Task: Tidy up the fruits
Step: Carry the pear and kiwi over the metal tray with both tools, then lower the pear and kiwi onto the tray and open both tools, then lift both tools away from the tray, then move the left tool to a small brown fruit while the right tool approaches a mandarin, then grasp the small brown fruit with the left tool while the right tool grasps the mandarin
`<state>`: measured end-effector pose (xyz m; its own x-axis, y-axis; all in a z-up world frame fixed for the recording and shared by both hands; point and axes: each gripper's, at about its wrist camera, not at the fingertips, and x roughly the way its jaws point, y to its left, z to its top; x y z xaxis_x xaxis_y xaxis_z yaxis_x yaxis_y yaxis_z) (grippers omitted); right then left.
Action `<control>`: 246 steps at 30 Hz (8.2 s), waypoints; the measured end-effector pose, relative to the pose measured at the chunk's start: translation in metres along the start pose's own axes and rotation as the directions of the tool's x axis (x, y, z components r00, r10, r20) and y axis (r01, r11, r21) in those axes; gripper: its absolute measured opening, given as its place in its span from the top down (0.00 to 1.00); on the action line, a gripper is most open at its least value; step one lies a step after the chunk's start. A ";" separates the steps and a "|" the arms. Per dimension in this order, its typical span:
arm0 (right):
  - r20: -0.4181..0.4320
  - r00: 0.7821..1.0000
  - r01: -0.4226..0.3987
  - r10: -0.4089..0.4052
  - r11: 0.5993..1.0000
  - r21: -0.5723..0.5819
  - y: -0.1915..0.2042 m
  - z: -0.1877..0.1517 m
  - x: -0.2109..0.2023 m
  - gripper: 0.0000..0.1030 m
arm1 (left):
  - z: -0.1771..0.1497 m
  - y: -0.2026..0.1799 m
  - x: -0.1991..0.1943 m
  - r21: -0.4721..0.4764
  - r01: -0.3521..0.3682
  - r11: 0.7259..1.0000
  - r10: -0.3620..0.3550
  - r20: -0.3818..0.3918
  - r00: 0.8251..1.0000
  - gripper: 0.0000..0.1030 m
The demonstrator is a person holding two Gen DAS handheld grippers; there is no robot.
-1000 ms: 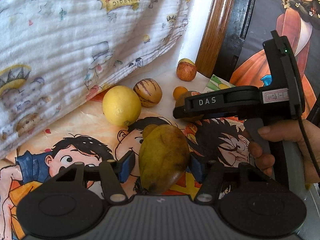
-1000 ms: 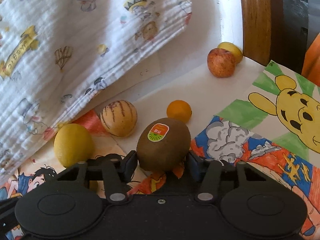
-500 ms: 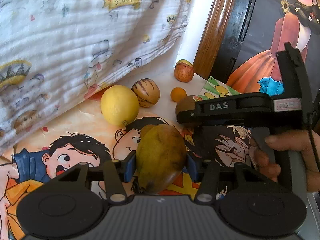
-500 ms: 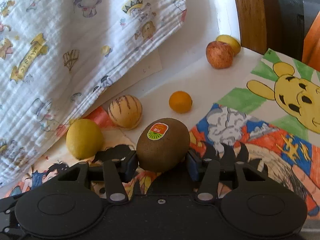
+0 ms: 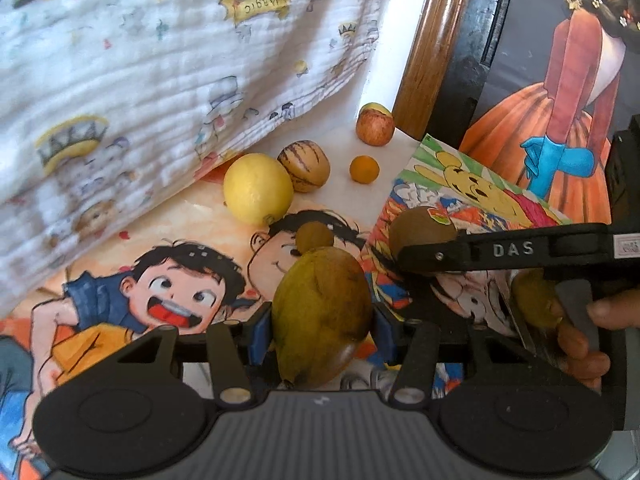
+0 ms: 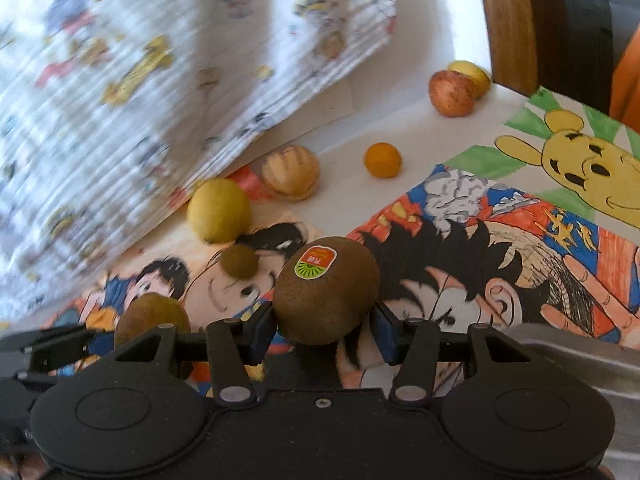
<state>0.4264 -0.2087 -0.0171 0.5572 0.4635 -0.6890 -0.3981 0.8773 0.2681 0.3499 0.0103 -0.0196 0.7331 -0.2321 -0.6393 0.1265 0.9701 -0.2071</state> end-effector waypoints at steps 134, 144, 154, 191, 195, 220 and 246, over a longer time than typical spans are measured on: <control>0.258 0.937 0.232 -0.238 0.971 0.052 0.150 -0.253 -0.372 0.01 | -0.164 -0.041 -0.299 -0.015 -0.053 0.998 0.055 0.214 0.975 0.00; 0.250 0.965 0.092 -0.084 0.996 -0.021 0.197 -0.184 -0.393 0.01 | -0.163 0.000 -0.333 -0.037 -0.151 0.988 0.156 0.240 0.958 0.00; 0.138 0.990 0.012 -0.023 0.997 0.077 0.201 -0.059 -0.371 0.01 | -0.120 0.028 -0.310 -0.014 -0.203 0.979 0.201 0.204 0.958 0.00; -0.228 0.969 -0.117 0.097 0.990 -0.079 -0.003 0.145 0.016 0.01 | 0.067 -0.013 -0.005 0.160 -0.128 0.979 0.141 -0.068 0.988 0.00; -0.244 0.969 -0.080 0.048 0.990 -0.119 -0.011 0.145 0.035 0.01 | 0.066 -0.012 0.018 0.142 -0.163 0.976 0.177 -0.093 0.980 0.00; -0.241 0.967 0.019 -0.082 0.967 -0.253 -0.022 0.143 0.131 0.45 | 0.064 -0.025 0.075 0.081 -0.233 0.969 0.243 -0.132 0.961 0.39; -0.180 0.983 -0.006 -0.018 0.991 -0.132 -0.020 0.109 0.062 0.65 | 0.062 -0.028 0.062 -0.005 -0.219 0.976 0.214 -0.183 0.960 0.70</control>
<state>0.5483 -0.1837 0.0080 0.4236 0.4175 -0.8039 -0.4946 0.8501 0.1809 0.4335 -0.0266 -0.0074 0.6086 -0.0279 -0.7930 -0.0401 0.9970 -0.0658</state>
